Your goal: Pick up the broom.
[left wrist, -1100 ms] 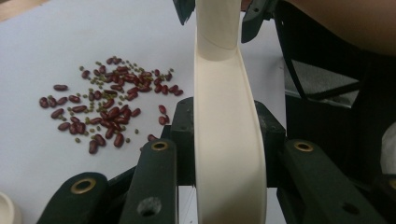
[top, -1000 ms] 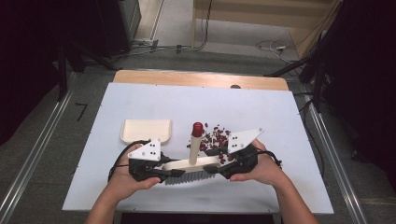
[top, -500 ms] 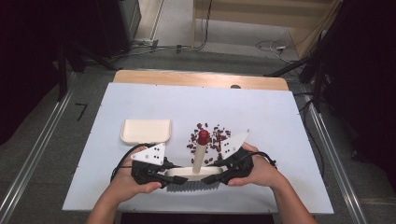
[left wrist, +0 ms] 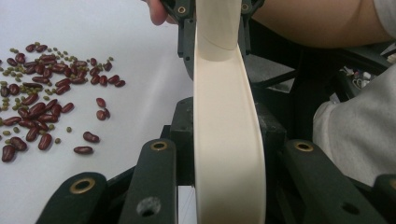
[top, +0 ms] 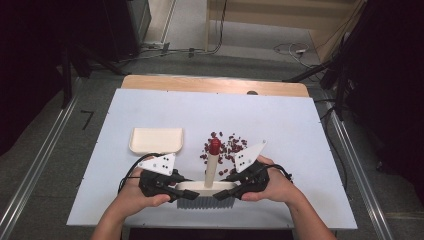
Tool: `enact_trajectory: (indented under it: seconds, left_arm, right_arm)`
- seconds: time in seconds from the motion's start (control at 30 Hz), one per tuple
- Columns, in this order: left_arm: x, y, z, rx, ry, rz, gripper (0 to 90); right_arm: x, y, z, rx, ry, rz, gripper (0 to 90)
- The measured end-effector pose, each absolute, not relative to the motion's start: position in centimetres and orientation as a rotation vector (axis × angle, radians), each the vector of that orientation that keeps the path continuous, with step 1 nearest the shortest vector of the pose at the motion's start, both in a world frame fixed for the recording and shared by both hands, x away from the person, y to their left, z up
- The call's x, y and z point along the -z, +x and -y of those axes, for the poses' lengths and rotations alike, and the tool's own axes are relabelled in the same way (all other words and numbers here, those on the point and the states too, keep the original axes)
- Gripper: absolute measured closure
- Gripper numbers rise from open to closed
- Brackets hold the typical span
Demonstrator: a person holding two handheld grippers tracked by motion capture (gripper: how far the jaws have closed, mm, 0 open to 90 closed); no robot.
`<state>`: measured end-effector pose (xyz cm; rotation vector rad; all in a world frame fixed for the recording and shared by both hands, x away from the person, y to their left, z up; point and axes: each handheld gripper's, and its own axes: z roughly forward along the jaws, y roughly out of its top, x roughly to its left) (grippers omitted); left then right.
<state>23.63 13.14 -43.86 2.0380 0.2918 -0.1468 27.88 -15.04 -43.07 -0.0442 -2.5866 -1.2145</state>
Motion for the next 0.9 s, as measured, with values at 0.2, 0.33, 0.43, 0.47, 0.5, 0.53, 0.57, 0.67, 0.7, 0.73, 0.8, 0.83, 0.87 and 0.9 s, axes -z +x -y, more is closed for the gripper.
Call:
enact_trajectory:
  seconds: [0.2,0.33,0.43,0.47,0.5,0.53,0.57,0.67,0.7,0.73,0.8,0.83,0.87,0.9]
  left_arm:
    - [44.0,23.8,-14.2,0.049,1.968,-0.393,50.5]
    - [43.8,24.0,-15.5,-0.005,1.896,-0.468,33.8]
    - [43.8,24.2,-16.5,-0.043,1.843,-0.523,26.7]
    - [43.8,24.3,-16.8,-0.058,1.825,-0.542,26.7]
    - [43.8,24.3,-17.1,-0.075,1.806,-0.562,21.3]
    - [43.8,24.3,-17.4,-0.088,1.793,-0.58,20.3]
    - [43.8,24.3,-17.7,-0.101,1.773,-0.599,17.4]
    - [43.9,24.4,-18.6,-0.153,1.733,-0.663,7.3]
    - [43.9,24.4,-18.9,-0.169,1.719,-0.68,0.7]
    - [43.9,24.4,-19.2,-0.182,1.703,-0.699,0.7]
    - [44.0,24.4,-19.9,-0.213,1.673,-0.733,0.0]
    - [44.0,24.4,-20.3,-0.225,1.657,-0.753,0.0]
    - [44.0,24.4,-20.6,-0.243,1.648,-0.776,0.0]
    - [44.1,24.4,-20.9,-0.262,1.642,-0.797,0.0]
  right_arm:
    - [43.0,28.0,14.9,1.243,-0.109,2.648,66.1]
    - [42.5,28.8,16.0,1.335,-0.23,2.642,66.1]
    - [42.3,29.4,16.7,1.381,-0.306,2.657,66.0]
    - [42.3,29.4,16.7,1.381,-0.306,2.657,66.0]
    - [42.2,29.7,17.1,1.403,-0.375,2.687,66.0]
    - [42.2,29.8,17.3,1.419,-0.42,2.699,66.0]
    - [42.1,30.1,17.6,1.445,-0.47,2.705,66.0]
    - [42.0,30.5,18.1,1.486,-0.578,2.716,66.0]
    - [41.8,30.9,18.6,1.521,-0.706,2.747,66.0]
    - [41.8,30.9,18.6,1.521,-0.706,2.747,66.0]
    - [41.7,31.3,19.3,1.552,-0.848,2.766,66.0]
    - [41.6,31.6,19.7,1.575,-0.918,2.774,66.0]
    - [41.6,31.8,20.1,1.589,-1.007,2.764,66.0]
    - [41.6,32.2,20.6,1.602,-1.076,2.763,66.0]
